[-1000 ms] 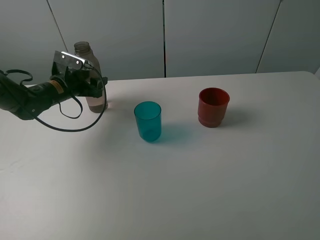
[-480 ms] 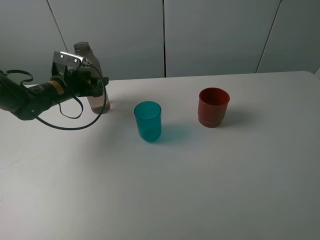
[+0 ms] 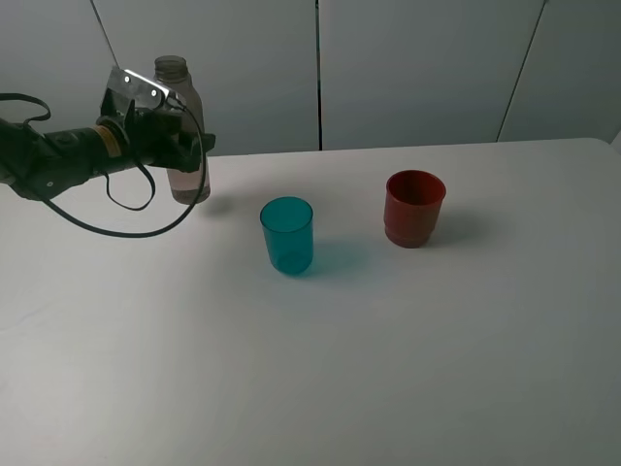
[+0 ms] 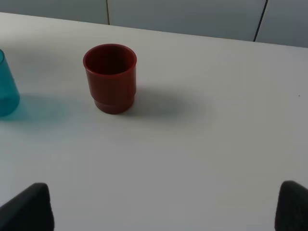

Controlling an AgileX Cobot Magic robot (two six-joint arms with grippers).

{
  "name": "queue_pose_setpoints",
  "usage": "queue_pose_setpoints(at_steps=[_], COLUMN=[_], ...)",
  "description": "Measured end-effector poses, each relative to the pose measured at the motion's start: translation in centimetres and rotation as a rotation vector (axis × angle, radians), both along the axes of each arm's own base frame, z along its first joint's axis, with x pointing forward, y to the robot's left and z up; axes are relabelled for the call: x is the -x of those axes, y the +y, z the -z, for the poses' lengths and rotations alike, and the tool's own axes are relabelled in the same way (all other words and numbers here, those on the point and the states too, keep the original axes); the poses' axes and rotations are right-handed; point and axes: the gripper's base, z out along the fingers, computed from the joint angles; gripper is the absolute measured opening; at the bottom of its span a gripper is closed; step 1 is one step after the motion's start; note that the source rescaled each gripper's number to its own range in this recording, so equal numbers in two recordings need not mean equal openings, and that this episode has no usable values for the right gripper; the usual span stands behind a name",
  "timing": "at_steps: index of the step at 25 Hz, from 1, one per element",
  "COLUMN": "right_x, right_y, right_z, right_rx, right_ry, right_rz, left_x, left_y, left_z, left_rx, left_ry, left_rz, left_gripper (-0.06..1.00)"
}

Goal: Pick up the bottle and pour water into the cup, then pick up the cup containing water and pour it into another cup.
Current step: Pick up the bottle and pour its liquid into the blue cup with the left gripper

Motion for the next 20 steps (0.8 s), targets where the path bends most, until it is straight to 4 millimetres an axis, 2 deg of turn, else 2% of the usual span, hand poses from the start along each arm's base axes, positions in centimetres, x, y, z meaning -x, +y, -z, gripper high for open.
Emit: queue_pose_setpoints(at_steps=[10,20], right_x=[0.0,0.0], right_y=[0.0,0.0], right_z=[0.0,0.0], right_rx=[0.000,0.000], right_ry=[0.000,0.000], right_rz=[0.000,0.000], left_x=[-0.7,-0.4], left_y=[-3.8,-5.3], left_z=[-1.8,-1.9], left_rx=[-0.167,-0.358], left_ry=[-0.092,-0.221], left_rz=[0.147,0.259], left_gripper=[0.01,0.01])
